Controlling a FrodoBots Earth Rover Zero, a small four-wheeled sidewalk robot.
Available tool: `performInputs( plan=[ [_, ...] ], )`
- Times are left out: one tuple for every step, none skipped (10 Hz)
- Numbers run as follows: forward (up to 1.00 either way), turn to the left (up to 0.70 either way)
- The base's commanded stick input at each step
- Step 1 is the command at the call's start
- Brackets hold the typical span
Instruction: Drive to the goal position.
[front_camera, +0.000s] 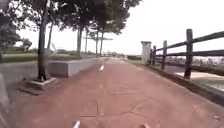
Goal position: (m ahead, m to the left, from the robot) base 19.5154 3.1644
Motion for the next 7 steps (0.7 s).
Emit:
performInputs(
  plan=[
    [0.7, 0.0],
    [0.7, 0.0],
    [0.7, 0.0],
    [0.7, 0.0],
    [0.7, 0.0],
    [0.7, 0.0],
    [0.7, 0.0]
  ],
)
